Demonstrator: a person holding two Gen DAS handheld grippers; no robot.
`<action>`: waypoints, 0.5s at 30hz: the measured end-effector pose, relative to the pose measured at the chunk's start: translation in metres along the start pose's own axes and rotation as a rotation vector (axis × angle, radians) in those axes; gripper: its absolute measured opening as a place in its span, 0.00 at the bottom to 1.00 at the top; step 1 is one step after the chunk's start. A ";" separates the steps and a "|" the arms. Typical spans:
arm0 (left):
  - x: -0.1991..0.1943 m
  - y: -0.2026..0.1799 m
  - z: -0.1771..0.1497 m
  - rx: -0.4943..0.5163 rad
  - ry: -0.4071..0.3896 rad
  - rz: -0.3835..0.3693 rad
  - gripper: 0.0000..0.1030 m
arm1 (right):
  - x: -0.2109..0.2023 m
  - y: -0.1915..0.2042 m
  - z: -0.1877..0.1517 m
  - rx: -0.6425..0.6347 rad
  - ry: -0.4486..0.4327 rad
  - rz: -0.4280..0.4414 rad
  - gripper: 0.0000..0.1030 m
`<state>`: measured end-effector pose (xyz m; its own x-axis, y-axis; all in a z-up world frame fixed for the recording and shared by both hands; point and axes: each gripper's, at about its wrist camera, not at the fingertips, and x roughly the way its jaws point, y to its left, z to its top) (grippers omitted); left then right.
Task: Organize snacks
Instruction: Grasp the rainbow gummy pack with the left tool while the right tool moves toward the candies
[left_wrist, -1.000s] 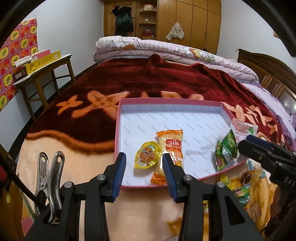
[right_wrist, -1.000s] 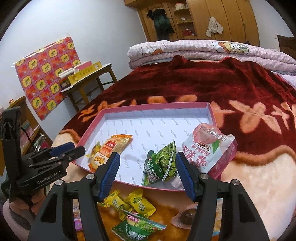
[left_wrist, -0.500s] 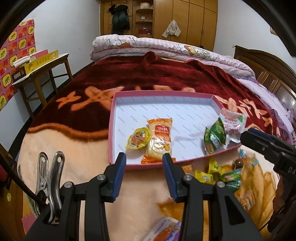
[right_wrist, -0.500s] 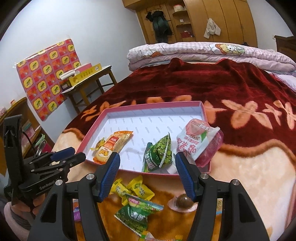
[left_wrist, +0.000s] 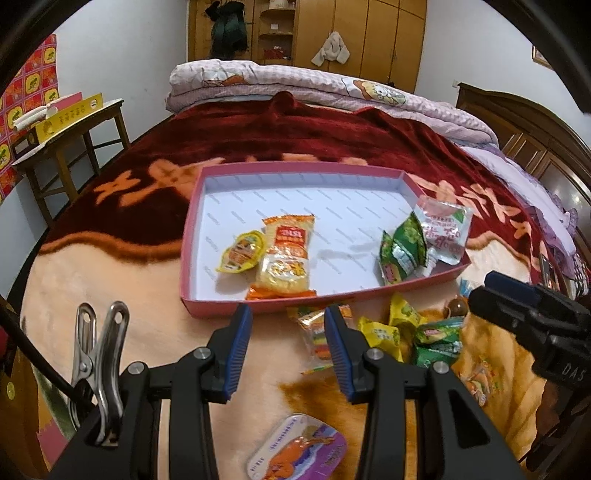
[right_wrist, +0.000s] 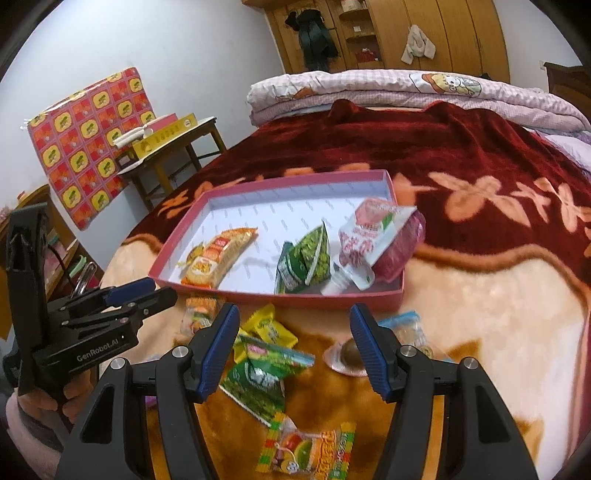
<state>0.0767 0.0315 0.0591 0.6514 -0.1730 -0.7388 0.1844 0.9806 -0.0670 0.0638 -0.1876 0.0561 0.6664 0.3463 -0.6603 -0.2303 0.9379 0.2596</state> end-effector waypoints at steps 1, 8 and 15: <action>0.001 -0.002 -0.001 0.002 0.004 -0.003 0.42 | 0.000 -0.001 -0.003 0.002 0.007 0.000 0.62; 0.013 -0.012 -0.004 0.013 0.036 -0.020 0.42 | 0.000 -0.006 -0.013 0.015 0.033 0.007 0.62; 0.026 -0.016 -0.004 0.004 0.069 -0.036 0.43 | -0.001 -0.007 -0.021 0.013 0.049 0.015 0.62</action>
<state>0.0881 0.0113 0.0381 0.5918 -0.2010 -0.7806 0.2096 0.9735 -0.0917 0.0493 -0.1943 0.0401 0.6271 0.3609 -0.6902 -0.2305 0.9325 0.2782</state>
